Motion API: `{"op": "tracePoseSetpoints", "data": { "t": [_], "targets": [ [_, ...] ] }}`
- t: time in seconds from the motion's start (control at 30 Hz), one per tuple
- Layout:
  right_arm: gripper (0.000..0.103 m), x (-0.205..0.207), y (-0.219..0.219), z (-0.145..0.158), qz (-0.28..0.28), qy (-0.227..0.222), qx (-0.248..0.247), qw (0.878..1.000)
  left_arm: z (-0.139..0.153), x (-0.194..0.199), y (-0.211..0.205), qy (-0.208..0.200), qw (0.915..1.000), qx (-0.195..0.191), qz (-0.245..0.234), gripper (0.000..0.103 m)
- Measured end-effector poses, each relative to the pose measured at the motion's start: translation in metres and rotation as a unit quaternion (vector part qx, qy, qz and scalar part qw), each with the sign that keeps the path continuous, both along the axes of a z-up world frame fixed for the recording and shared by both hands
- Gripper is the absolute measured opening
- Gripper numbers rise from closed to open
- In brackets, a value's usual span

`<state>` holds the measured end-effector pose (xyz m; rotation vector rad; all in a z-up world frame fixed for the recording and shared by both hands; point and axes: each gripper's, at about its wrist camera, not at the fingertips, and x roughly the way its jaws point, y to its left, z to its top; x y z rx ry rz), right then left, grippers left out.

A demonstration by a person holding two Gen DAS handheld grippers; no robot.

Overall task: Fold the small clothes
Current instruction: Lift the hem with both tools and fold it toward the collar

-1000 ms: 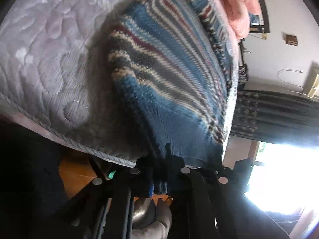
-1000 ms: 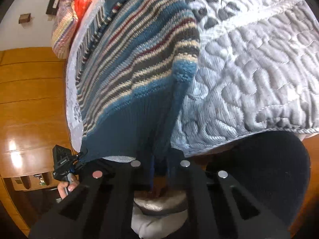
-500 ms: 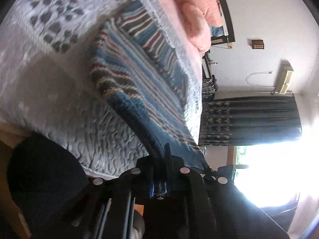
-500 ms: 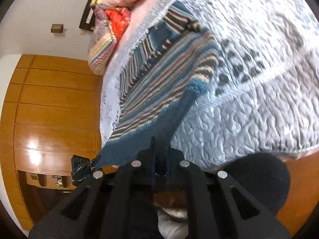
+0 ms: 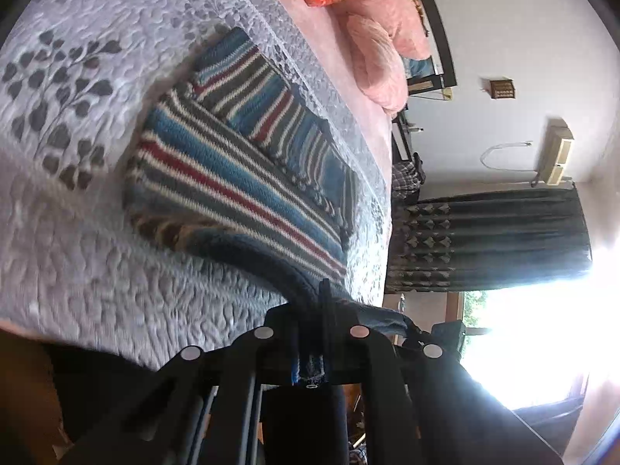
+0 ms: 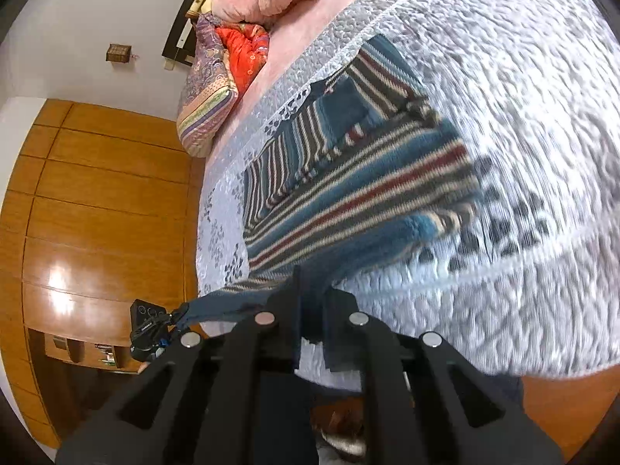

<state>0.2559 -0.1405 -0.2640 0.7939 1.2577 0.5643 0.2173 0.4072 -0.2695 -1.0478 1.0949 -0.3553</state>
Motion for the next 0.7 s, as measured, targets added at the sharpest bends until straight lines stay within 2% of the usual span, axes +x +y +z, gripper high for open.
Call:
{"op": "tracePoseSetpoints", "data": {
  "t": [0.3, 0.63, 0.7],
  "targets": [
    [0.006, 0.086, 0.015, -0.033, 0.005, 0.027, -0.033, 0.999, -0.038, 0.090, 0.009, 0.050, 0.9987, 0.010, -0.002, 0.008],
    [0.007, 0.178, 0.034, -0.093, 0.015, 0.071, -0.060, 0.996, -0.093, 0.185, 0.014, 0.102, 0.9940, 0.038, -0.011, 0.009],
    [0.011, 0.193, 0.038, -0.107, 0.018, 0.080, -0.064, 0.995, -0.105, 0.198, 0.016, 0.108, 0.9932, 0.041, -0.014, 0.011]
  ]
}}
